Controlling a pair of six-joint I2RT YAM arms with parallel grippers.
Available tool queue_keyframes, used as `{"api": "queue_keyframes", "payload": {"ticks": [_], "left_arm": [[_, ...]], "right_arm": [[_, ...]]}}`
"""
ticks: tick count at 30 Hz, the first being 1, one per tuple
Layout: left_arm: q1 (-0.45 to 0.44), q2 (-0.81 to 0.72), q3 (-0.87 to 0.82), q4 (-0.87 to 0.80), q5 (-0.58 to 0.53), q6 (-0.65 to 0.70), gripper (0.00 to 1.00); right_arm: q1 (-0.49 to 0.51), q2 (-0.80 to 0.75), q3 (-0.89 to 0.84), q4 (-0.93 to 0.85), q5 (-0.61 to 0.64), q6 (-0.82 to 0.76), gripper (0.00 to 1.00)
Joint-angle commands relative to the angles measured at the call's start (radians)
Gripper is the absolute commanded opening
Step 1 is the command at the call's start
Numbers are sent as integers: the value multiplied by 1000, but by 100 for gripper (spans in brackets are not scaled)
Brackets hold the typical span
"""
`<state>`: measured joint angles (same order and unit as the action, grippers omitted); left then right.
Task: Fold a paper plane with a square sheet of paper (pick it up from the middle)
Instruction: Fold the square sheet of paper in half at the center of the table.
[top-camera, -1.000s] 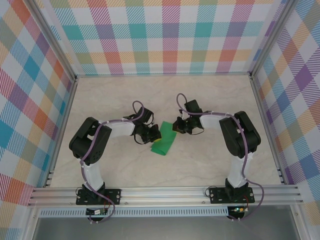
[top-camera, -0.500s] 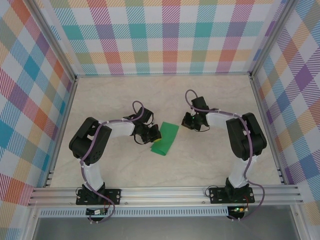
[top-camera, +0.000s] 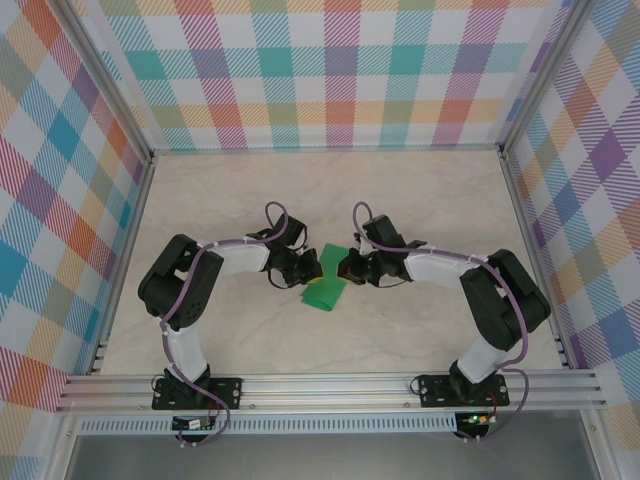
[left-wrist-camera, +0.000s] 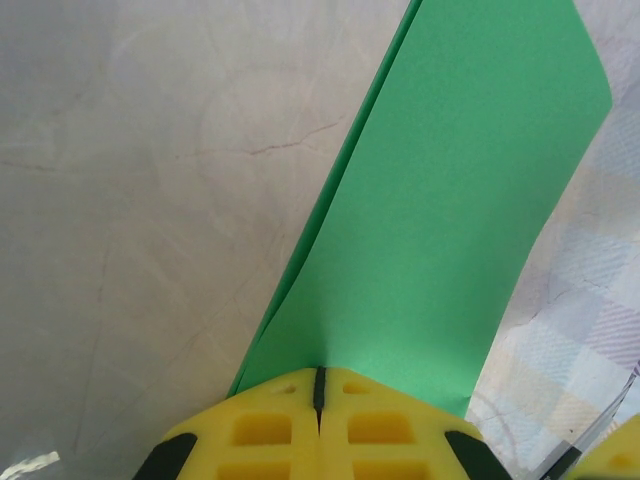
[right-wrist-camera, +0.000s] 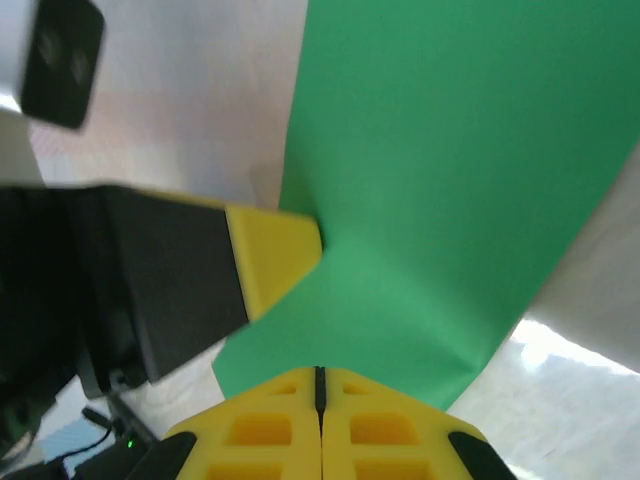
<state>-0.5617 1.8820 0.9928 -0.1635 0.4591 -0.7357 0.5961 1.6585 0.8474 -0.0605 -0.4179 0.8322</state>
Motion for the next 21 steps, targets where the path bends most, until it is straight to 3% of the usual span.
{"api": "queue_keyframes", "payload": {"ticks": [1,10,21], "left_arm": [[-12,145,-88,-230,-180,22,0],[-12,147,-94,-225,-180,20,0],[-12,152,-90,-227,-183,17,0]], "right_arm": [[25,36,-5,76,-80,64,5],[69,127,20,51,-97,60,5],[78,125,-2,-26,-61,9,5]]}}
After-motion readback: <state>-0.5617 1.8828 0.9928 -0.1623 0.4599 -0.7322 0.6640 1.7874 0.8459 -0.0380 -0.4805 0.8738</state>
